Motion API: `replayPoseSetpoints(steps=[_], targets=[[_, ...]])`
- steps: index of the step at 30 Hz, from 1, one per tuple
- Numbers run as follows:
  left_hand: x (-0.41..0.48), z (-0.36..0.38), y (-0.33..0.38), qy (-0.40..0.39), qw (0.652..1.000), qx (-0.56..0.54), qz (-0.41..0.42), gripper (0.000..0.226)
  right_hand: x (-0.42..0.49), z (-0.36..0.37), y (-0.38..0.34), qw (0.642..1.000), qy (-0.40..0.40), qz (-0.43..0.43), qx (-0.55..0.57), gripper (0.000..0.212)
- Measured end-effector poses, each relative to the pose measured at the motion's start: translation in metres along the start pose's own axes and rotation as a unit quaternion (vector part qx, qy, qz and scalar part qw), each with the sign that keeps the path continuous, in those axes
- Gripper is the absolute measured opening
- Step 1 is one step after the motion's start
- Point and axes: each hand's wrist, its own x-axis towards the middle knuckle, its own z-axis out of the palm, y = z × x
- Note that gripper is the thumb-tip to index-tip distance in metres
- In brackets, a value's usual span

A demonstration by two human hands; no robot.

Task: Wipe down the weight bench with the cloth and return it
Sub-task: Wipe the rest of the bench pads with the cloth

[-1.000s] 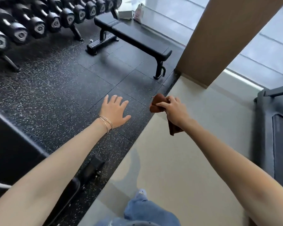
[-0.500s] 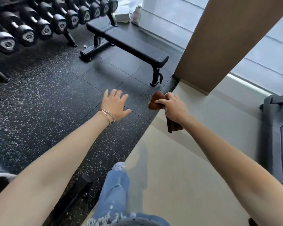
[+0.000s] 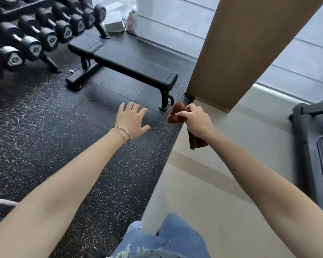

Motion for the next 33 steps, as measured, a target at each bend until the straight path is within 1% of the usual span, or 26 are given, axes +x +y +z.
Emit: replayPoseSetpoints(steps=[3,8,12,16,19,22,26,30,33], targets=[[0.040,0.014,0.000,-0.018,1.000,0.009,-0.001,0.069,0.039,0.008,0.024,1.000,-0.012,0.001,0.000,0.044],[0.113,0.034,0.008,-0.042,0.999,0.012,-0.024,0.070,0.112,0.015,0.081,1.000,-0.026,-0.015,0.007,0.043],[0.186,0.028,0.032,-0.041,0.999,0.010,-0.030,0.069,0.170,0.004,0.137,0.999,-0.028,-0.030,-0.004,0.045],[0.246,0.021,0.043,-0.004,0.999,0.000,-0.044,0.066,0.225,-0.012,0.175,0.998,-0.023,-0.044,-0.029,0.044],[0.275,0.026,0.041,-0.026,0.998,-0.005,-0.062,0.072,0.258,-0.012,0.190,0.996,-0.035,-0.068,-0.039,0.047],[0.307,0.042,0.030,-0.041,0.996,0.001,-0.081,0.077,0.290,0.000,0.201,0.995,-0.046,-0.077,-0.044,0.046],[0.353,0.061,0.008,-0.052,0.996,-0.008,-0.073,0.078,0.338,0.019,0.210,0.993,-0.077,-0.077,-0.035,0.045],[0.413,0.081,-0.030,-0.065,0.995,-0.013,-0.071,0.078,0.405,0.027,0.211,0.993,-0.090,-0.065,-0.030,0.047],[0.465,0.087,-0.065,-0.064,0.996,-0.023,-0.066,0.079,0.466,0.020,0.205,0.994,-0.090,-0.059,-0.034,0.046]])
